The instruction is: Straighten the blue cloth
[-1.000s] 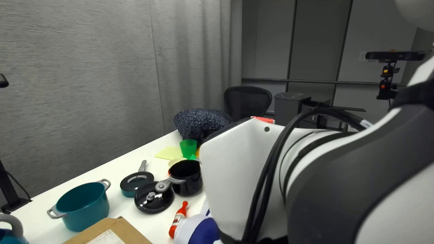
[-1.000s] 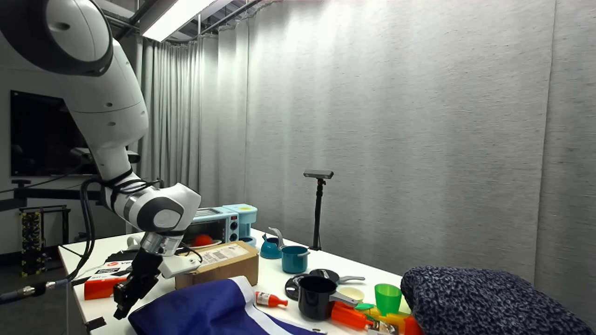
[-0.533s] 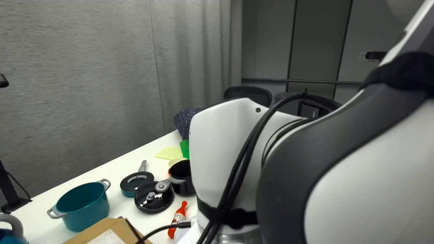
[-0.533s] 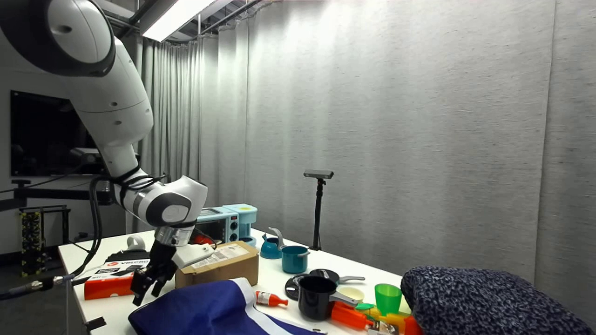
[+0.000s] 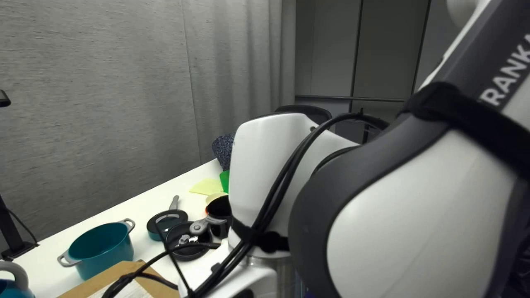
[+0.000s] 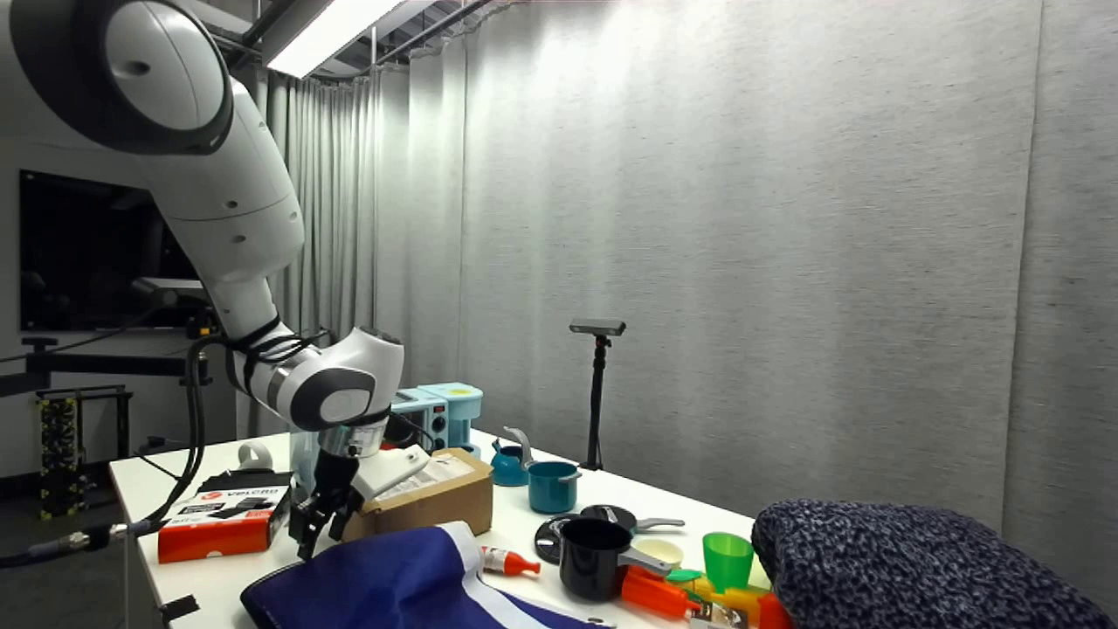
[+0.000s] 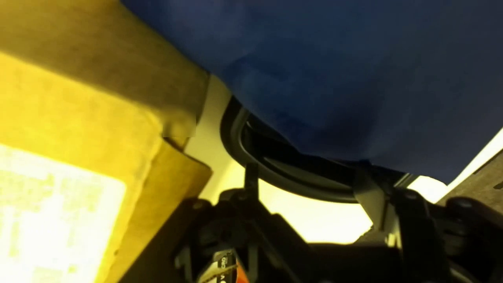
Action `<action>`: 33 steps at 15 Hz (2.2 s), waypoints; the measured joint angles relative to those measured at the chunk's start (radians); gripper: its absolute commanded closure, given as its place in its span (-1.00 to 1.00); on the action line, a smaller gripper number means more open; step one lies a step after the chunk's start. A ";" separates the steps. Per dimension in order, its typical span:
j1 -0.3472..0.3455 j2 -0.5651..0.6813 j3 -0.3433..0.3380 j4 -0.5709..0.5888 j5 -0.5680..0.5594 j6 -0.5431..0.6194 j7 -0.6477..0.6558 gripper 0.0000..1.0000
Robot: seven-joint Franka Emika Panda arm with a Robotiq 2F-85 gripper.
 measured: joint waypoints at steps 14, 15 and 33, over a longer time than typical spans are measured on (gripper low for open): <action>0.010 0.138 -0.064 0.219 -0.271 0.096 0.159 1.00; 0.012 0.150 -0.068 0.237 -0.287 0.096 0.171 1.00; 0.097 0.242 -0.117 0.416 -0.428 -0.075 0.612 -0.55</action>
